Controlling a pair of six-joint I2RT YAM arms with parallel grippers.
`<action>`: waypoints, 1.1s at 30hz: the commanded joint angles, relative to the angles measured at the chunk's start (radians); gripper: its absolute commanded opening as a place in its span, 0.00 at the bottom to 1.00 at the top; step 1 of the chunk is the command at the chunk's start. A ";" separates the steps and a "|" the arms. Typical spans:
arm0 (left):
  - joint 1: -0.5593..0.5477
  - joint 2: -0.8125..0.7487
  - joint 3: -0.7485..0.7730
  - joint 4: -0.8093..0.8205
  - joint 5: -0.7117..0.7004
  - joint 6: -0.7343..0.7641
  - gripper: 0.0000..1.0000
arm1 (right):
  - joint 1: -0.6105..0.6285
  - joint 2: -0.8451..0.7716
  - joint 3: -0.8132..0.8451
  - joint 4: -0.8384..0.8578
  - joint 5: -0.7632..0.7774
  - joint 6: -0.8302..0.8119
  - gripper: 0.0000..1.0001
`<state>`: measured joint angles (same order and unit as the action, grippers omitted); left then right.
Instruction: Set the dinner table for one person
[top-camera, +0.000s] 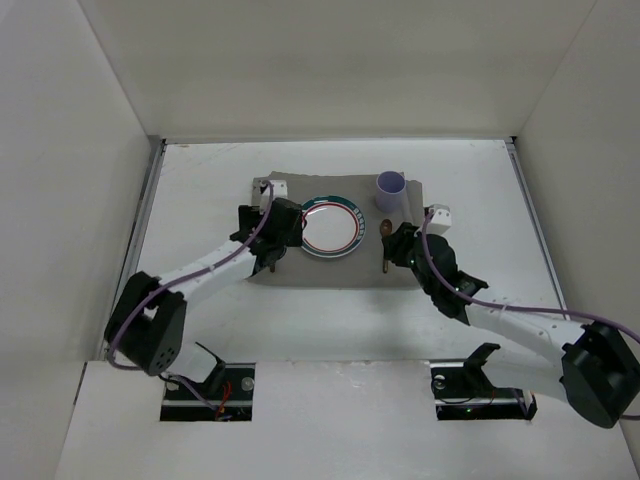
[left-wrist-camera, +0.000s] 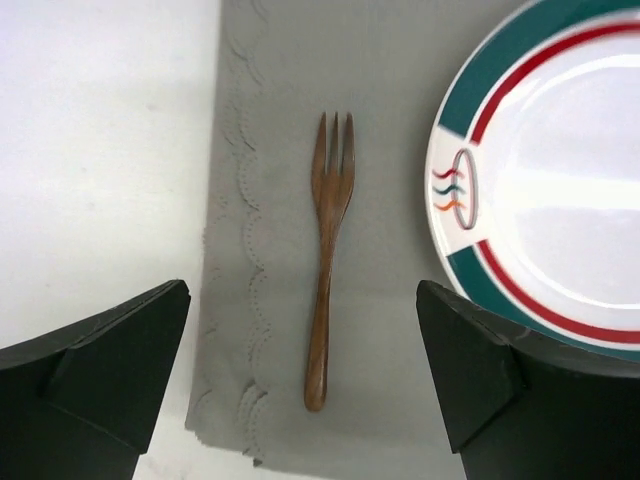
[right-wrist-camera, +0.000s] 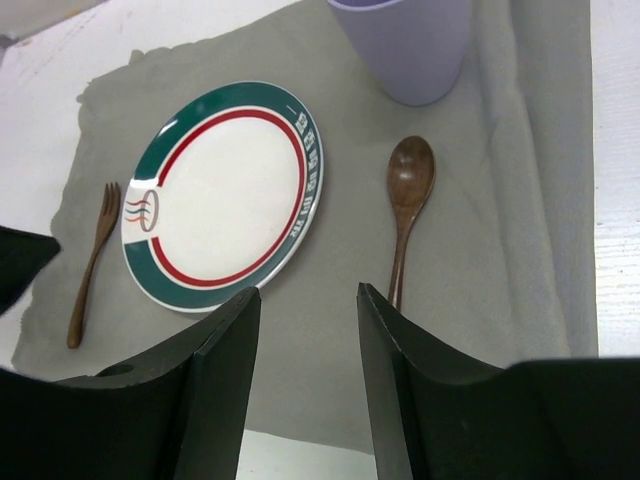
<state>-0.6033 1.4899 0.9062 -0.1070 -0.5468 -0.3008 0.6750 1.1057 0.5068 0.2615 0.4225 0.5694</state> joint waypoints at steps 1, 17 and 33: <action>-0.023 -0.141 -0.058 0.044 -0.053 -0.040 1.00 | -0.009 -0.040 -0.011 0.050 0.012 0.001 0.50; 0.110 -0.792 -0.478 -0.121 -0.136 -0.429 1.00 | -0.317 -0.320 -0.178 -0.010 0.026 0.224 0.24; 0.234 -0.729 -0.472 -0.275 -0.074 -0.552 1.00 | -0.418 -0.431 -0.272 0.051 0.047 0.261 0.59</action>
<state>-0.3656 0.7765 0.4183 -0.3714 -0.6235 -0.8402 0.2546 0.6411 0.2150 0.2523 0.4713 0.8257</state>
